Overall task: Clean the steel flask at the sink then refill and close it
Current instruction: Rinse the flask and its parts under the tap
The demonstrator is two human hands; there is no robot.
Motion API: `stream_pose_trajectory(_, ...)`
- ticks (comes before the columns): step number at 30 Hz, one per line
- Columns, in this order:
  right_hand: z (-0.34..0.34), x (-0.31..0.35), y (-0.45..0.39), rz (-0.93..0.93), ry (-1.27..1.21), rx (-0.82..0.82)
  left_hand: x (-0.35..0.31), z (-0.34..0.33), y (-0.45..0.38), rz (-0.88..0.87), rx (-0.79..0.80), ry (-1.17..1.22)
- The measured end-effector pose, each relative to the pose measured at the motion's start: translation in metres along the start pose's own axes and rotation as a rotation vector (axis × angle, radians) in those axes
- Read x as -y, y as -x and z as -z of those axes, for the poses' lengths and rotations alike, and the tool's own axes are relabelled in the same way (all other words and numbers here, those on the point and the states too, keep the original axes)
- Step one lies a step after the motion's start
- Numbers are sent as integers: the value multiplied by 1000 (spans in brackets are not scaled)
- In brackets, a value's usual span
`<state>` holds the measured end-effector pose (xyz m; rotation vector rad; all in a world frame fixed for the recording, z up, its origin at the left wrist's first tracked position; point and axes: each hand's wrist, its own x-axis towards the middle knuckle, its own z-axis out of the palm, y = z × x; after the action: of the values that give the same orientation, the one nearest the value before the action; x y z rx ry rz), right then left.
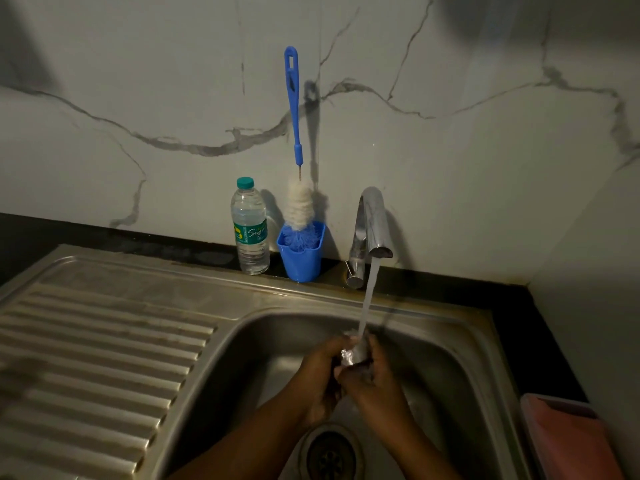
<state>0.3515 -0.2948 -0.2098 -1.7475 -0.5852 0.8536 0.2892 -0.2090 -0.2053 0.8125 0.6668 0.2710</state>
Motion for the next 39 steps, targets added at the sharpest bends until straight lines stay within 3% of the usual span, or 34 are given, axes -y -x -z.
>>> stream_pose_trajectory(3, -10, 10, 14, 227, 601, 58, -4, -4, -2, 68, 25, 97)
stream_pose_trajectory(5, -9, 10, 14, 262, 727, 35, -10, -5, 0, 108, 18, 127)
stream_pose_trajectory(10, -5, 9, 7, 49, 39, -53, -13, -6, 2, 147, 79, 206)
stream_pose_trajectory(13, -8, 7, 10, 91, 116, -66, -12, -5, -3, 168, 91, 196)
stream_pose_trajectory(17, -13, 6, 17, 199, 423, -56, -11, -5, -5, 131, 87, 246)
stream_pose_trajectory(21, -4, 4, 15, 15, 205, -40, -6, -5, -6, 141, 25, 330)
stream_pose_trajectory(28, -10, 11, 26, 225, 686, -3, -3, -3, -12, 110, -37, 203)
stream_pose_trajectory(31, -4, 5, 23, 193, 384, -1, 0, -5, -9, 103, 3, 158)
stream_pose_trajectory(33, -3, 6, 19, 37, 18, -36, 2, -3, -8, 89, -2, 92)
stream_pose_trajectory(35, 0, 11, 14, -104, -158, -61, 3, -1, -10, 84, -68, 52)
stream_pose_trajectory(37, -1, 11, 12, -123, -63, -28, 2, 0, -11, 122, -94, 66)
stream_pose_trajectory(39, -6, 14, 16, 31, 297, -1, -3, -2, -10, 147, -126, 115)
